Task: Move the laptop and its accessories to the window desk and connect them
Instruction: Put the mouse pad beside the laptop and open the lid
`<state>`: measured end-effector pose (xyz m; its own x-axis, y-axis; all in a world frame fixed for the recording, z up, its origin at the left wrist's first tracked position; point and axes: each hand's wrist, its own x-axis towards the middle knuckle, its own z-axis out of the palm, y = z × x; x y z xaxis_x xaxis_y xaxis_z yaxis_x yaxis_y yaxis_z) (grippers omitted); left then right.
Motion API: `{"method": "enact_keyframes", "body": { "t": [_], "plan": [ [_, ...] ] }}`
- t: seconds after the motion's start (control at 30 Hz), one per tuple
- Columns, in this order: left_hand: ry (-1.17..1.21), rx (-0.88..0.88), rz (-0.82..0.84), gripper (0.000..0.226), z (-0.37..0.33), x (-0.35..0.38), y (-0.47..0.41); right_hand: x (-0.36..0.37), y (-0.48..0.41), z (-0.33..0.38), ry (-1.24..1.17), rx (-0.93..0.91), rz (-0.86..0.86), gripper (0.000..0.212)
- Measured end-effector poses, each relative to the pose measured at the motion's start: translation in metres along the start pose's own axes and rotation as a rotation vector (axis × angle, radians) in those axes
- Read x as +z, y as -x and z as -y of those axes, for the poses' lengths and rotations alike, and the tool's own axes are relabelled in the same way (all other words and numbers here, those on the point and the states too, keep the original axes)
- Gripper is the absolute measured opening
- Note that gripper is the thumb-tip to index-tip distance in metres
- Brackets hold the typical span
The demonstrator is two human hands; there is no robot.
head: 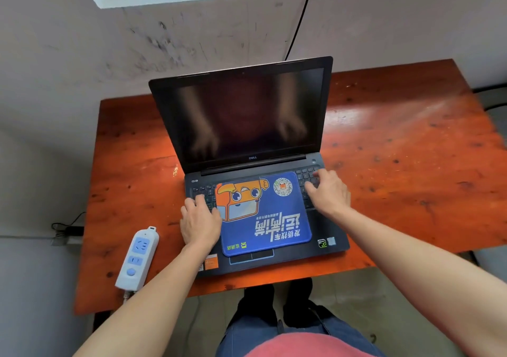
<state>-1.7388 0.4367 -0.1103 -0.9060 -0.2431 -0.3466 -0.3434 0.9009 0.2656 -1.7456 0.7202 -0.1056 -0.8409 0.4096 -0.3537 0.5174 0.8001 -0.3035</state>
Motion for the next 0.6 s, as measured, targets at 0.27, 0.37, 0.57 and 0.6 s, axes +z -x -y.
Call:
{"method": "enact_keyframes", "body": {
  "t": [0.27, 0.37, 0.57, 0.6],
  "plan": [
    [0.327, -0.194, 0.151, 0.039, -0.016, 0.011, 0.006, 0.031, 0.028, 0.009, -0.293, 0.16, 0.177, 0.042],
    [0.412, -0.22, 0.147, 0.024, -0.02, 0.01, 0.002, 0.031, 0.027, 0.007, -0.367, 0.109, 0.25, 0.025],
    [0.516, 0.036, 0.137, 0.014, -0.077, 0.002, 0.019, 0.0, 0.018, -0.015, -0.42, -0.015, 0.125, 0.017],
    [0.525, 0.074, 0.138, 0.014, -0.092, 0.002, 0.022, -0.011, 0.013, -0.024, -0.43, -0.016, 0.087, 0.016]
  ]
}}
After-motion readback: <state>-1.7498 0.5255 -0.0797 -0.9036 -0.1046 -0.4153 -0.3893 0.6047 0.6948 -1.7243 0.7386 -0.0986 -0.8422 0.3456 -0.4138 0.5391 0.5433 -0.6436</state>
